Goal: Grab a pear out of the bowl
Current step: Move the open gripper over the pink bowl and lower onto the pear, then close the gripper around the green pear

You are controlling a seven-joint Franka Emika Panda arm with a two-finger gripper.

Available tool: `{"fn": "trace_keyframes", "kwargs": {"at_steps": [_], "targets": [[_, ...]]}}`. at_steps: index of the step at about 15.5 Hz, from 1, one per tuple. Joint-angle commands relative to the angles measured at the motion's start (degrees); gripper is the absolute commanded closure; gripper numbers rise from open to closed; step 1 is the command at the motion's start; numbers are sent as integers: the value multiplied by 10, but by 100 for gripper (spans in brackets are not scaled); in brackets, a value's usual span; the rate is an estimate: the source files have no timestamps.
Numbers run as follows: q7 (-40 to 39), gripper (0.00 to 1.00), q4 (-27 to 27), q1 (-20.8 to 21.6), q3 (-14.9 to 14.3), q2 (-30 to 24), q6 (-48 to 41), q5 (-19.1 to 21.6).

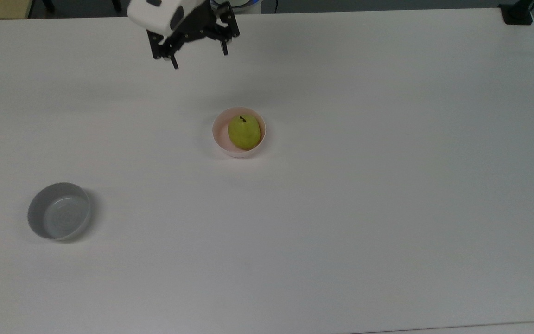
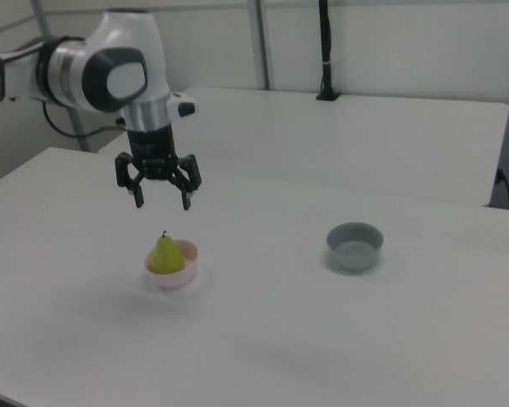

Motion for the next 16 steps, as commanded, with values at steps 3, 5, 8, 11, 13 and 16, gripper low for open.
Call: {"fn": "trace_keyframes", "kwargs": {"at_steps": [3, 5, 8, 11, 13, 16], "targets": [[38, 0, -94, 8, 23, 2, 133, -2], [65, 0, -99, 10, 26, 21, 153, 0], [96, 0, -101, 28, 33, 55, 191, 0], [103, 0, -103, 37, 34, 81, 222, -1], [103, 0, -103, 41, 34, 93, 233, -1], [103, 1, -103, 42, 34, 105, 241, -6]]}}
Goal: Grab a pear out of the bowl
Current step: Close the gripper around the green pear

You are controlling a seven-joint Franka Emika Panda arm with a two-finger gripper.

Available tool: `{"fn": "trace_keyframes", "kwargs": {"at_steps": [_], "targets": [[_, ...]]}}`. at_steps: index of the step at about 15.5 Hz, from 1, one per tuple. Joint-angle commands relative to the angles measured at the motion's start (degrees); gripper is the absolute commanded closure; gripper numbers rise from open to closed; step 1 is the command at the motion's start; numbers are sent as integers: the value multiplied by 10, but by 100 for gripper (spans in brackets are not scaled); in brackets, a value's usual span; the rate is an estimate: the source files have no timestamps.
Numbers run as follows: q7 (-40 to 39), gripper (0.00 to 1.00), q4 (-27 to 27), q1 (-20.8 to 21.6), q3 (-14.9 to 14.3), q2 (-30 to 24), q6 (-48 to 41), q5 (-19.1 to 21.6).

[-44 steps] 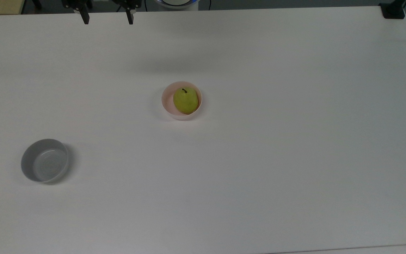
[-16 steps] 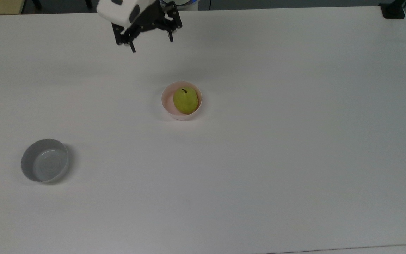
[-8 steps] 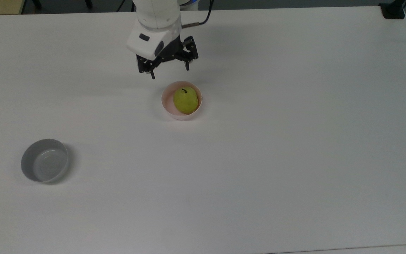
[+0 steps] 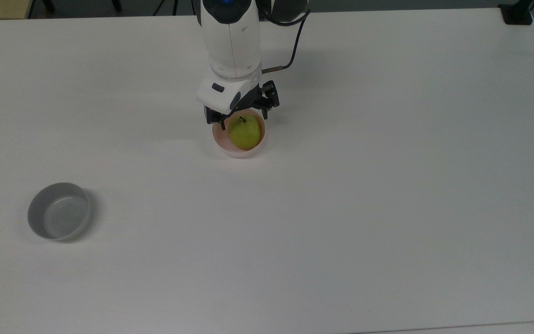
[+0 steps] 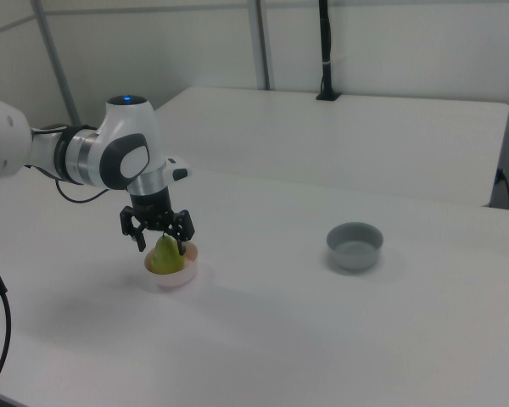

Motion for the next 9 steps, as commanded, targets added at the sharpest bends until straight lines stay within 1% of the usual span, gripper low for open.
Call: {"fn": "trace_keyframes", "kwargs": {"at_steps": [1, 2, 3, 4, 6, 7, 9], "targets": [[12, 9, -8, 5, -1, 2, 17, -8], [11, 21, -8, 4, -2, 2, 17, -8], [11, 39, -8, 4, -1, 2, 17, -8], [11, 54, -8, 4, -1, 2, 17, -8], [11, 76, -8, 4, -1, 3, 29, -8], [11, 84, -9, 4, -1, 3, 30, -8], [10, 87, -8, 1, -2, 0, 24, -8]]}}
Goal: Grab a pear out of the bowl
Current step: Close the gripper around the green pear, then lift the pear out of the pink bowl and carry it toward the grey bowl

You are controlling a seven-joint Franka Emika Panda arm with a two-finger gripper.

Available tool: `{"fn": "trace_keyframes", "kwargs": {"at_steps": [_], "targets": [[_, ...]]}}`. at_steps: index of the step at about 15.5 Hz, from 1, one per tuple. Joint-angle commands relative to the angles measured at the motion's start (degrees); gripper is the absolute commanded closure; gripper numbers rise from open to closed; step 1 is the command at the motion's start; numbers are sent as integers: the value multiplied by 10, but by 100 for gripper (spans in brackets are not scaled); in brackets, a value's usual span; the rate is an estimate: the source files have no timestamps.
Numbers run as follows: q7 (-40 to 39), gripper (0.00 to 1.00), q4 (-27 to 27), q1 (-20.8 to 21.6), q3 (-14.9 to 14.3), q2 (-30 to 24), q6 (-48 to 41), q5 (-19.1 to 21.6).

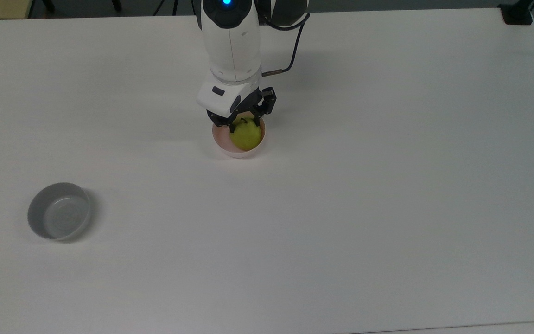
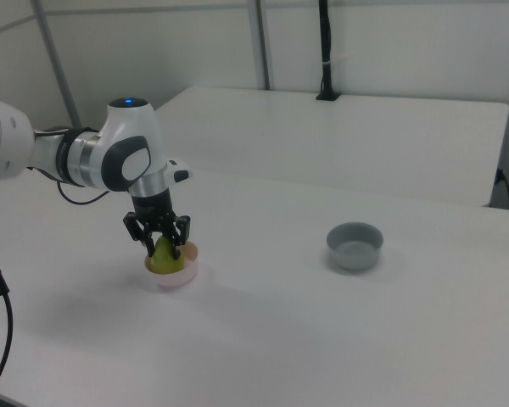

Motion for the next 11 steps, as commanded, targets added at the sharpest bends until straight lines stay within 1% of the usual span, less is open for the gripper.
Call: {"fn": "trace_keyframes", "kwargs": {"at_steps": [1, 4, 8, 9, 11], "targets": [[10, 90, -9, 0, -2, -9, 13, -8], [10, 90, -4, -5, -2, -25, -4, -8], [8, 90, -1, -17, -2, -60, -35, -8], [8, 90, 10, -20, -2, -70, -43, -8], [5, 90, 38, -35, -2, -72, -79, -8]]}}
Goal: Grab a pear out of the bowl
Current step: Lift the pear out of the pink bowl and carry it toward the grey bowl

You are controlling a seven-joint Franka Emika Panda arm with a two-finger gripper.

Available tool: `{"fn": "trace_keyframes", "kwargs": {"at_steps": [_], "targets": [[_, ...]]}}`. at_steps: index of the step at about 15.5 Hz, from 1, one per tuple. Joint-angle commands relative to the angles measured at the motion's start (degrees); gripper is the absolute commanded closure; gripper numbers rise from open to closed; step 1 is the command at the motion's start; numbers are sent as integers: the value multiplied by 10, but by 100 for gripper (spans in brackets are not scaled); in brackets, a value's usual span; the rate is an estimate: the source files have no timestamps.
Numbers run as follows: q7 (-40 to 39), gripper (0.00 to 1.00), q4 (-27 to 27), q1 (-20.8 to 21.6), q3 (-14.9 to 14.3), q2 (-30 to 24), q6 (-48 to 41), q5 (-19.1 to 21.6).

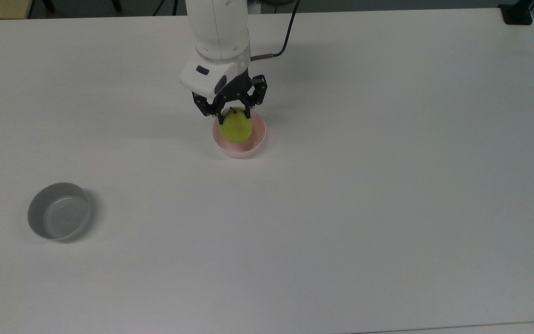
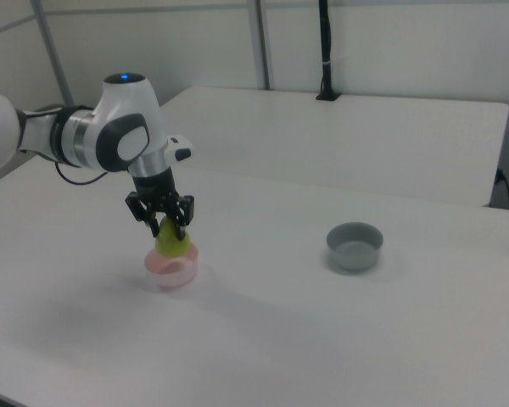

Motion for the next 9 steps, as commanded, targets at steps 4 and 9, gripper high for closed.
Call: {"fn": "trace_keyframes", "kwargs": {"at_steps": [4, 9], "targets": [[-4, 90, 125, -48, 0, -28, -147, -7], [-9, 91, 200, -62, -20, -28, -218, -10]]}}
